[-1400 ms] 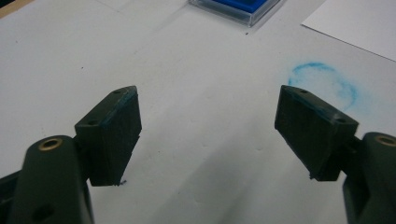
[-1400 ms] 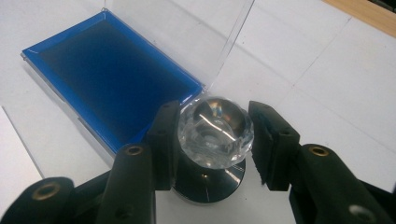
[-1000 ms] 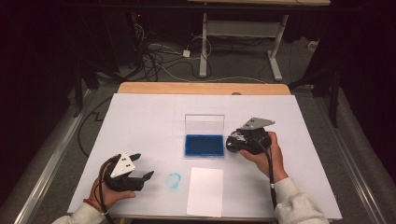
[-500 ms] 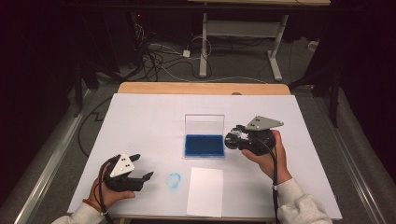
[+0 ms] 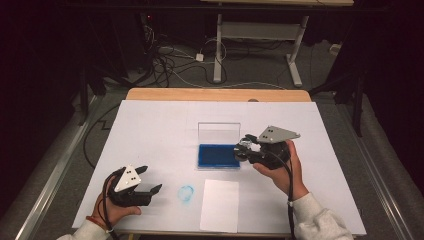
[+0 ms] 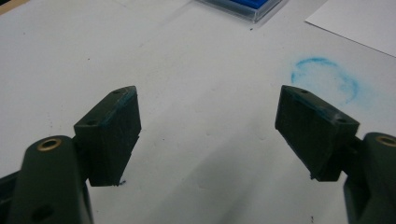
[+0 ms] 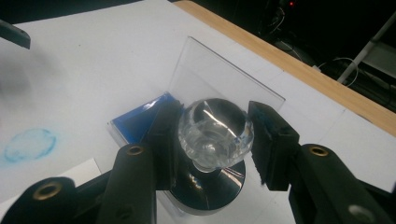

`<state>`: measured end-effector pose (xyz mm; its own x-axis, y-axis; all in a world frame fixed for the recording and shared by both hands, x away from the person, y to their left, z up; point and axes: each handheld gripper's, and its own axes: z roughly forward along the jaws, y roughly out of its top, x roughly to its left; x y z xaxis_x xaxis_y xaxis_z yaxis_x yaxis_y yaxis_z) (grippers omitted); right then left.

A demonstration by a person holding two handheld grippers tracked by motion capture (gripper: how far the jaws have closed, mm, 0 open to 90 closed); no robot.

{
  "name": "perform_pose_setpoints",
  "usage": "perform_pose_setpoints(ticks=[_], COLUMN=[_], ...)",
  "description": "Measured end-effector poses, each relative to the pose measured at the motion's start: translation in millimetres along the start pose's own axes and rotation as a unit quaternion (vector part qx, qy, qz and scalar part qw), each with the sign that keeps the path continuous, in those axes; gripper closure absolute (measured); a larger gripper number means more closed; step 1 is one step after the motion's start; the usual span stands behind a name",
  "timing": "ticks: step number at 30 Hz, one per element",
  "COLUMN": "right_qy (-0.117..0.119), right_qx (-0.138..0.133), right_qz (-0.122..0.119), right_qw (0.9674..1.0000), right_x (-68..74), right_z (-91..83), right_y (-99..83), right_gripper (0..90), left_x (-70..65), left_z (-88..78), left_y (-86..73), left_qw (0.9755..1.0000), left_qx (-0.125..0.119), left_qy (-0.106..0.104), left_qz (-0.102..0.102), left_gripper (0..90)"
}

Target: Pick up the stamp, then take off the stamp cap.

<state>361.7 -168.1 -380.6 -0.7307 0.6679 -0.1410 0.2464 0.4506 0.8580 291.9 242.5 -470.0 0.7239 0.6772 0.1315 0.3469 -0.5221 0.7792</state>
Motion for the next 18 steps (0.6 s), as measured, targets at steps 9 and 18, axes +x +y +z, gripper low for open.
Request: perform_pose_setpoints(ticks=[9, 18], right_qy=[0.023, 0.053], right_qx=[-0.016, -0.030], right_qz=[-0.010, 0.010], right_qw=[0.9996, 0.9981], right_x=[16.8, 28.3], right_z=[3.0, 4.3], right_y=[8.4, 4.6], right_gripper=[56.8, 56.8], left_x=[2.3, -10.0], left_z=[1.5, 1.8], left_y=[-2.3, 11.7], left_qw=[0.9999, 0.9996], left_qx=[0.009, -0.023], left_qy=[0.007, -0.015], left_qz=[-0.009, 0.005], left_gripper=[20.8, 17.7])
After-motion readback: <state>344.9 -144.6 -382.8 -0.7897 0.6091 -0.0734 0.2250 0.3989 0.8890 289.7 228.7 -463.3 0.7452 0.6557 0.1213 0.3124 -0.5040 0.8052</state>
